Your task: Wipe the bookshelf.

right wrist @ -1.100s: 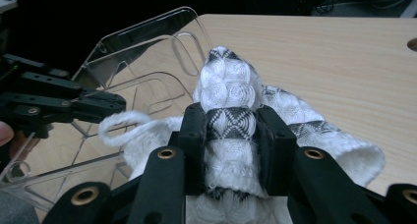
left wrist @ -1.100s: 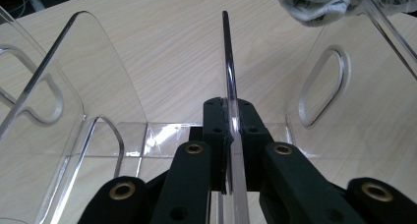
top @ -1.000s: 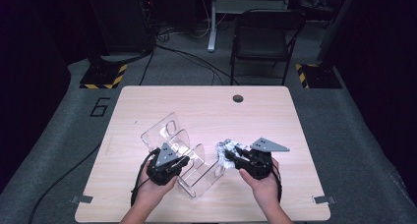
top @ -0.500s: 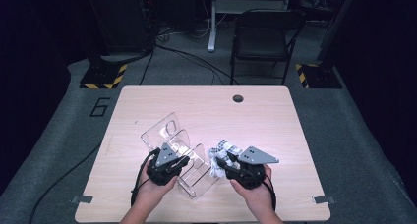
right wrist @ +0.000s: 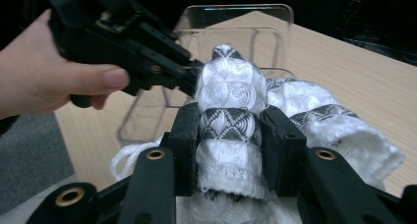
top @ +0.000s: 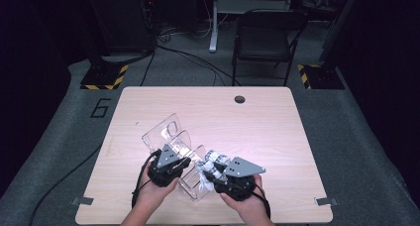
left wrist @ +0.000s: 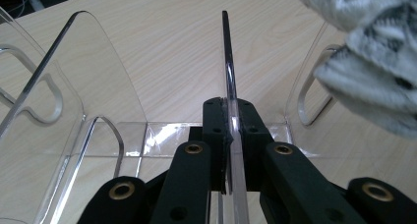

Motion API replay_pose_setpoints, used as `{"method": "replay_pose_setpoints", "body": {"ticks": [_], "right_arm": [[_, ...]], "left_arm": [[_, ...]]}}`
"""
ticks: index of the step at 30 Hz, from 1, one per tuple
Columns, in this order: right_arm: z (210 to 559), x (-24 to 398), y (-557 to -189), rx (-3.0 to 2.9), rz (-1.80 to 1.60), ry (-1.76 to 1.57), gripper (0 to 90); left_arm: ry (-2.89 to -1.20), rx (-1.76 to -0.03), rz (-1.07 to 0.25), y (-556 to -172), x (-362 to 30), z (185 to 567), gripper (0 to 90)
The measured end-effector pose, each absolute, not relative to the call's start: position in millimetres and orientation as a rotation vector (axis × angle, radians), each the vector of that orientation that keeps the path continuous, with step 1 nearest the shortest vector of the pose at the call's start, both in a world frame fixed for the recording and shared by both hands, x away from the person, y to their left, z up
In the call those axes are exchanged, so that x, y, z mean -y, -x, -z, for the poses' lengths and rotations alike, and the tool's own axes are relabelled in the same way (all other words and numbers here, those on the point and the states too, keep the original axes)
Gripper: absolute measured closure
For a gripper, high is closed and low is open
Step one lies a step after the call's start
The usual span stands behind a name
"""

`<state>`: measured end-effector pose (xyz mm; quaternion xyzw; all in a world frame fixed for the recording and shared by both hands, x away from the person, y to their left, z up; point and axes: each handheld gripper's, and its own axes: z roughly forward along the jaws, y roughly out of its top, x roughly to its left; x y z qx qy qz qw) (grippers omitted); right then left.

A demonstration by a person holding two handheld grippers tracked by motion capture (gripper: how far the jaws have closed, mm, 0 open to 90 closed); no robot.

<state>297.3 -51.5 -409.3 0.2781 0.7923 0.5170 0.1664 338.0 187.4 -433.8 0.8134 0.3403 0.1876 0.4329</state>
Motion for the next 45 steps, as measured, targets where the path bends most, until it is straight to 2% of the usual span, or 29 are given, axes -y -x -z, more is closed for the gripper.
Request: {"method": "replay_pose_setpoints", "body": {"ticks": [13,35,45], "right_arm": [[413.4,32.9,-290.8,-2.290,-1.493,-0.697,62.7],[420.8,71.2,-343.9,-2.154,-1.483,-0.900,60.6],[420.7,67.5,-333.9,-2.120,-1.468,-0.937,59.3]], "left_arm": [[-2.021,-0.852,-0.460,-337.8,-187.1,434.0,85.0],[-2.019,-0.850,-0.458,-338.6,-187.0,434.0,84.9],[-2.023,-0.840,-0.463,-338.3,-187.1,434.2,85.2]]}}
